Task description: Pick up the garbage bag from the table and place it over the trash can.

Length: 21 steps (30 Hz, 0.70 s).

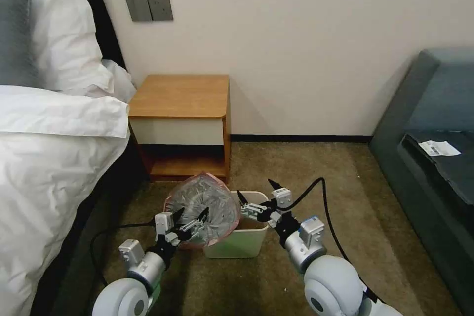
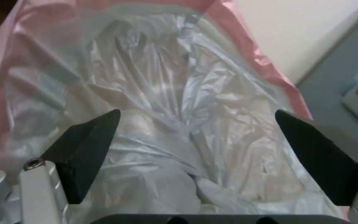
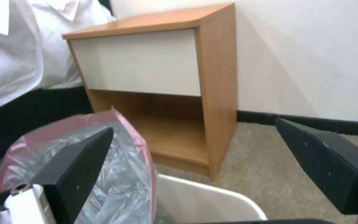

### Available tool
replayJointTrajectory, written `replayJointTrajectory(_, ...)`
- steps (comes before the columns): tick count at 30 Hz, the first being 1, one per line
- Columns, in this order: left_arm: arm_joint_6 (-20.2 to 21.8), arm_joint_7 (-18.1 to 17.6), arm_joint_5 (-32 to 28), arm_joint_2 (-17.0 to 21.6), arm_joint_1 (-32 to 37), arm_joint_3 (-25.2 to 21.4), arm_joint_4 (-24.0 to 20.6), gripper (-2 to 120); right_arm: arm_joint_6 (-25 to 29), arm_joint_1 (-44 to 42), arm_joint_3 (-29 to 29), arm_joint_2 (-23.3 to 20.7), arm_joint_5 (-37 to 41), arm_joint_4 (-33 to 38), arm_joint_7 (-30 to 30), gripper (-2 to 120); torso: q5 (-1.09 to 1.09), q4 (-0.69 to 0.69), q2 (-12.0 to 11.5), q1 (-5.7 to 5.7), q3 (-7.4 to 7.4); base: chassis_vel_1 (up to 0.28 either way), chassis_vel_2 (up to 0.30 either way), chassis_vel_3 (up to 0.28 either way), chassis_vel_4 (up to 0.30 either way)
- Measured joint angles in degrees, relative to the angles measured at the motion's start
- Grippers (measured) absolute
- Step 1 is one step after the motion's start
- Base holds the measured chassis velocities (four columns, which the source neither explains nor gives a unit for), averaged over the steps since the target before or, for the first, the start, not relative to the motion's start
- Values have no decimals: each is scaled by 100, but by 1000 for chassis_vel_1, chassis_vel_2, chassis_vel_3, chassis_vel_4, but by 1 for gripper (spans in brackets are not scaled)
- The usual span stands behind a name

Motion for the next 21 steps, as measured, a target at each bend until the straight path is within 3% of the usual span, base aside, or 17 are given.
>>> replayJointTrajectory(9, 296, -226, 122, -54, -351, 91, 306, 94, 144, -293, 254, 21, -30, 292, -11, 100, 0, 0, 0, 0, 0, 0, 0, 0, 0)
replayJointTrajectory(21, 1006, -429, 41, -35, -710, 239, 494, 93, 236, -408, 285, 95, -101, 373, 45, 100, 0, 0, 0, 0, 0, 0, 0, 0, 0)
